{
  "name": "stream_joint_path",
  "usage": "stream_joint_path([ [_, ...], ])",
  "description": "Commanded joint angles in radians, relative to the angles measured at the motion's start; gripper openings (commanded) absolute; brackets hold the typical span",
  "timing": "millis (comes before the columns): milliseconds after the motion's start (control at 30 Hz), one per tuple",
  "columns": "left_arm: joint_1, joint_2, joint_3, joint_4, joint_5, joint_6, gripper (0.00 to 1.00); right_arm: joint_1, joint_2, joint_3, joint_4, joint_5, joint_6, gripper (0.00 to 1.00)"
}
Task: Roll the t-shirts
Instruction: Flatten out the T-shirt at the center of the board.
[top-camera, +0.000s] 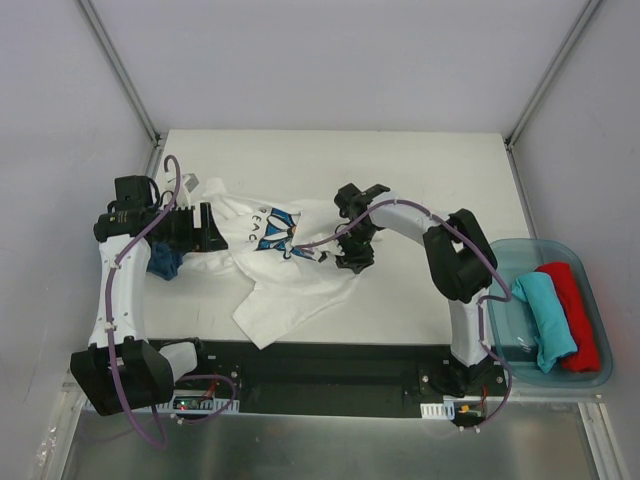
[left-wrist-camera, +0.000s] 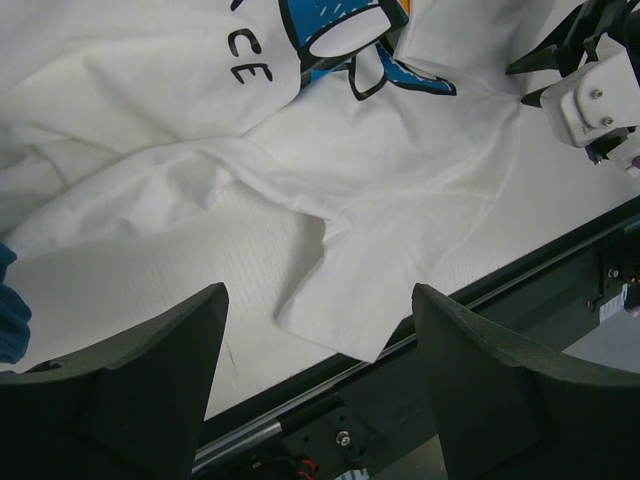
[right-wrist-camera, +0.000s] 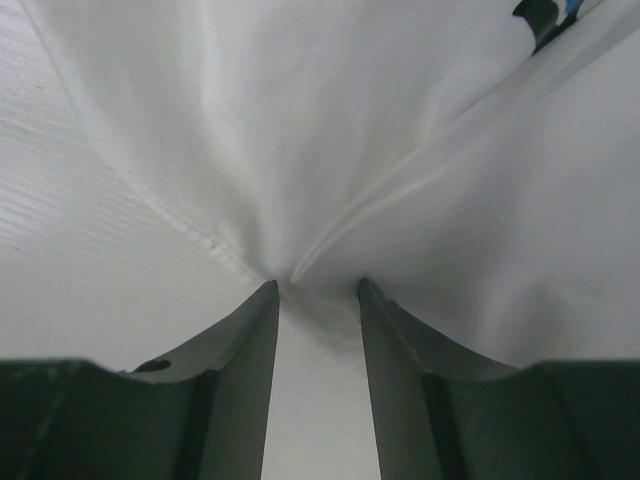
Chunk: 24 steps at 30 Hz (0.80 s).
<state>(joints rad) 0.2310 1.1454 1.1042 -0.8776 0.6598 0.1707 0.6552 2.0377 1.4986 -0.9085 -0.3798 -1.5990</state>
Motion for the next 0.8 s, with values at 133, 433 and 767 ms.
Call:
stream_joint_path([
  [133,0.014,0.002,-0.009,0.015,0.037,-0.014,0.75,0.007,0.032,0.057,-0.043,0.01,0.02,0.32],
  [433,0.018,0.013,0.003,0.023,0.037,-0.013,0.75,0.007,0.01,0.057,-0.021,-0.001,0.065,0.13],
  [767,0.019,0.031,0.048,0.031,0.047,-0.005,0.75,-0.069,-0.132,0.092,0.115,-0.045,0.455,0.0],
])
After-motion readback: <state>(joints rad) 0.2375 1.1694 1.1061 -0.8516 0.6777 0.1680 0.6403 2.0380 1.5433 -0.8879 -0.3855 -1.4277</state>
